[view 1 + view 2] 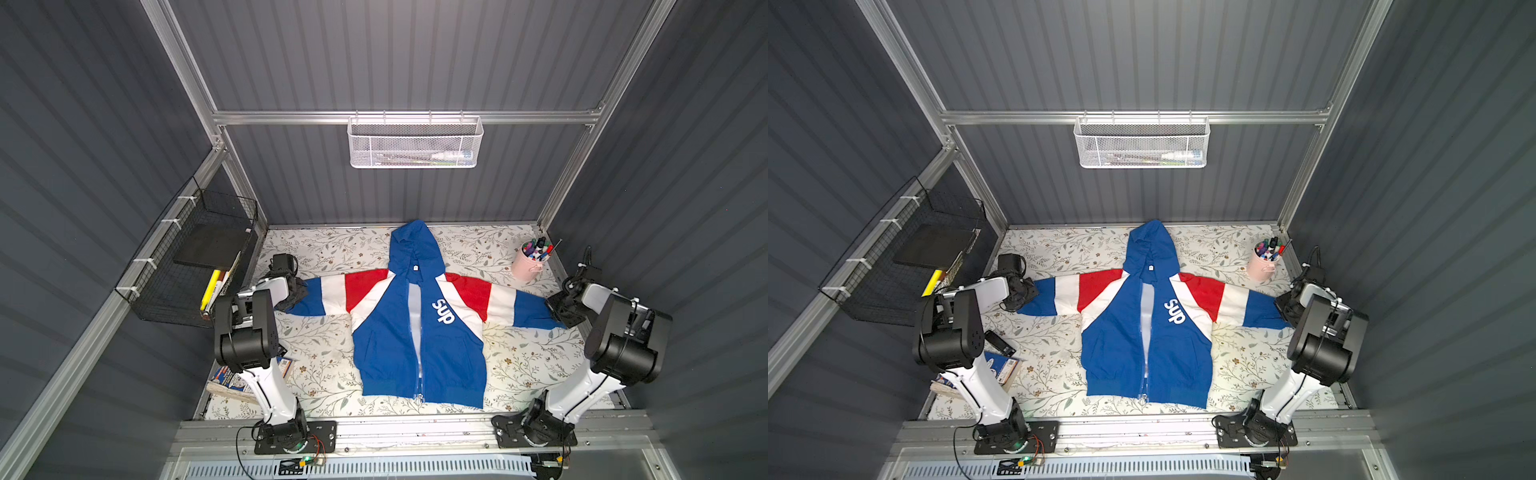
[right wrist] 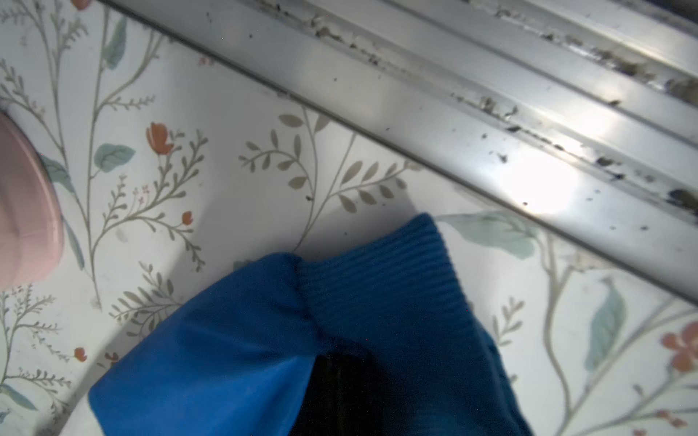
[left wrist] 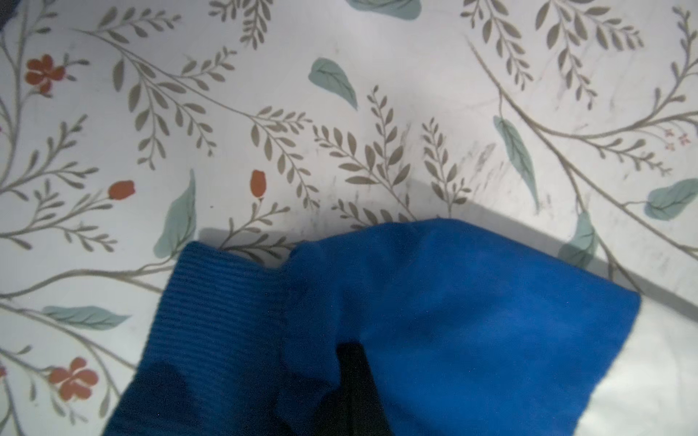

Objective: Unzip the jacket
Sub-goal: Smooth out the jacket at the center of the board, then reset both arms

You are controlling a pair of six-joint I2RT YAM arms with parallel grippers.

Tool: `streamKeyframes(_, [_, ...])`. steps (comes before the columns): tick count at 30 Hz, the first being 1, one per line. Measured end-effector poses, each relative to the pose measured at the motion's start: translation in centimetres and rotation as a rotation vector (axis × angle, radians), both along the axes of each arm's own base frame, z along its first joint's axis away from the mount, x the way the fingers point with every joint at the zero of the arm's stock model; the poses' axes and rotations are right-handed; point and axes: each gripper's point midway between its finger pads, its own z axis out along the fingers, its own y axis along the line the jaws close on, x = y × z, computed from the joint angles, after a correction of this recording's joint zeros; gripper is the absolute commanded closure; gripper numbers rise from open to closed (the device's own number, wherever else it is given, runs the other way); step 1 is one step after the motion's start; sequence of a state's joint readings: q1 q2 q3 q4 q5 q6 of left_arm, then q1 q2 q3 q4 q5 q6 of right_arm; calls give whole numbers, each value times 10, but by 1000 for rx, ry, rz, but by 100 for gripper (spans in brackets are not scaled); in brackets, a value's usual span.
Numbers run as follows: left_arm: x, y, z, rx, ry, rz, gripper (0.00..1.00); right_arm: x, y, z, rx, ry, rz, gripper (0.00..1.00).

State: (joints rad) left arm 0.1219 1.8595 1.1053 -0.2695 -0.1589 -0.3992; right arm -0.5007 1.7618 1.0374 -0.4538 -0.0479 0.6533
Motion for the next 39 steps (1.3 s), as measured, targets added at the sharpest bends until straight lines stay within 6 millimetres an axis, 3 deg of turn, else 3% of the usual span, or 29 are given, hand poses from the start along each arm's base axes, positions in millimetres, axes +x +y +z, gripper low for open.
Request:
streamKeyframes(6, [1,0,0,-1,-1,-11,98,2,-3,0,10,-6,3,94])
streamKeyframes(8, [2,-2,1,-11,-4,-23,78,5,-2,1,9,-25,11,88])
streamKeyframes(11, [5,-10,6,-48,-21,-68,38,8,3,10,-10,-59,37,69])
streamKeyframes(12, [4,-13,8,-61,-22,-82,29,10,5,16,-23,-73,52,62])
streamKeyframes(14, [4,-20,17,-84,-36,-111,13,16,9,40,-70,-126,82,49])
streamKeyframes(17, [8,-26,48,-93,-96,-155,3,27,17,86,-161,-231,131,34])
streamKeyframes(21, [18,-40,117,-69,-269,-219,1,38,45,140,-261,-351,222,18])
streamKeyframes(23, [17,-59,156,-50,-379,-266,1,40,70,162,-298,-409,286,11])
streamKeyframes(25, [7,-87,188,-43,-493,-334,1,37,97,174,-323,-459,359,3])
streamKeyframes(27, [-12,-112,209,-52,-596,-397,1,29,124,177,-336,-507,435,1])
streamKeyframes(29, [-31,-123,216,-58,-671,-431,1,21,142,173,-356,-537,495,1])
streamKeyframes(31, [-46,-117,212,-36,-736,-413,1,12,146,159,-398,-532,530,1])
streamKeyframes(35, [-61,-104,192,37,-814,-389,1,0,129,128,-504,-490,504,1])
streamKeyframes(39, [-60,-98,183,138,-865,-409,1,-4,118,107,-594,-473,509,1])
